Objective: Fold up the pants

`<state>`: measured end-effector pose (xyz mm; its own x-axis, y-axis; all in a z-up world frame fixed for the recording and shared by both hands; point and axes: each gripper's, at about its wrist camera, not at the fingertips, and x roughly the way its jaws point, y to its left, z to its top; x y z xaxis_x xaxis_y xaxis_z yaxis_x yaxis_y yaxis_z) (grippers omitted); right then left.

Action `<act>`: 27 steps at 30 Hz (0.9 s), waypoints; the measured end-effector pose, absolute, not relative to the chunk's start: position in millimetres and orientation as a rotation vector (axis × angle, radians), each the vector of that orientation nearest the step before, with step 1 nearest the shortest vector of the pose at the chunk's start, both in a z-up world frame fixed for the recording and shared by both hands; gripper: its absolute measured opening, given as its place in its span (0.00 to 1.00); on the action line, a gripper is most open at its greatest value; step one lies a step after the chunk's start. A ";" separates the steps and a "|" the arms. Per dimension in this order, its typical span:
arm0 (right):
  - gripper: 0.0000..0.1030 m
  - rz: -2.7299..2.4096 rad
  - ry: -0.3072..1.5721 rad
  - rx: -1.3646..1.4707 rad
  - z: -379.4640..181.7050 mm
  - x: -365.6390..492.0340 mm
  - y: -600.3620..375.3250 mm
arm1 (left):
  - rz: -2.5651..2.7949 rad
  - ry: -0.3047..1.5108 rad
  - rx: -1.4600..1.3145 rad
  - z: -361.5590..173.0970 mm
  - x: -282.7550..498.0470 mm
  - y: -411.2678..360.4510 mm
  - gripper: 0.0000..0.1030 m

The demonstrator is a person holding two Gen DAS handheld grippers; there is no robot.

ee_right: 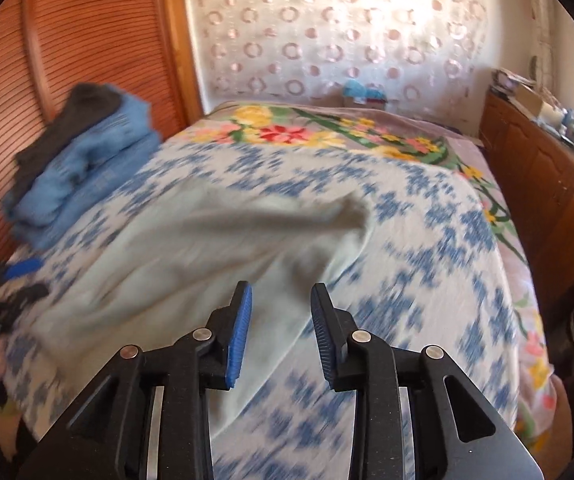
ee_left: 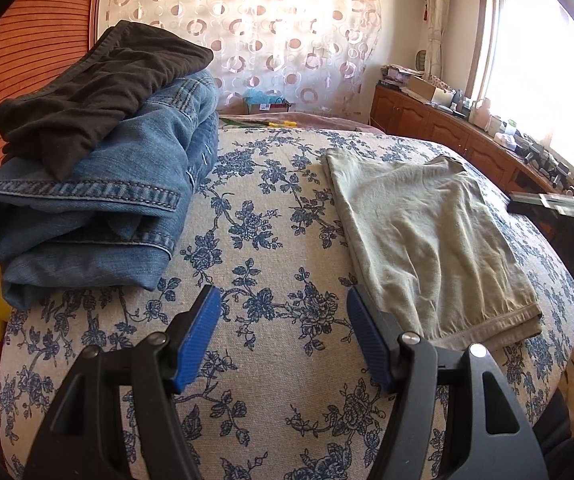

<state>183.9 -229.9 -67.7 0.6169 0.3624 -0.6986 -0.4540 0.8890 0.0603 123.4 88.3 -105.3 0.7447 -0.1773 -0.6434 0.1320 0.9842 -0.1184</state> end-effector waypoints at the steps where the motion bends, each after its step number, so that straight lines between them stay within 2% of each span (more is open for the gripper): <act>1: 0.29 0.484 0.776 -0.129 -69.6 175.9 -228.1 | -0.170 0.712 -0.066 -105.4 124.0 88.0 0.64; 12: 0.29 0.565 0.813 -0.140 -96.4 103.9 -219.7 | -0.163 0.720 -0.059 -107.6 125.7 86.6 0.64; 27: 0.28 0.571 0.807 -0.203 -108.3 79.0 -198.4 | -0.164 0.726 -0.053 -108.4 127.6 84.2 0.64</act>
<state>79.0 -198.4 -108.3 0.5511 0.4037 -0.7303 -0.5543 0.8313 0.0413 127.6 84.2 -108.4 0.7354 -0.1678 -0.6565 0.1313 0.9858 -0.1049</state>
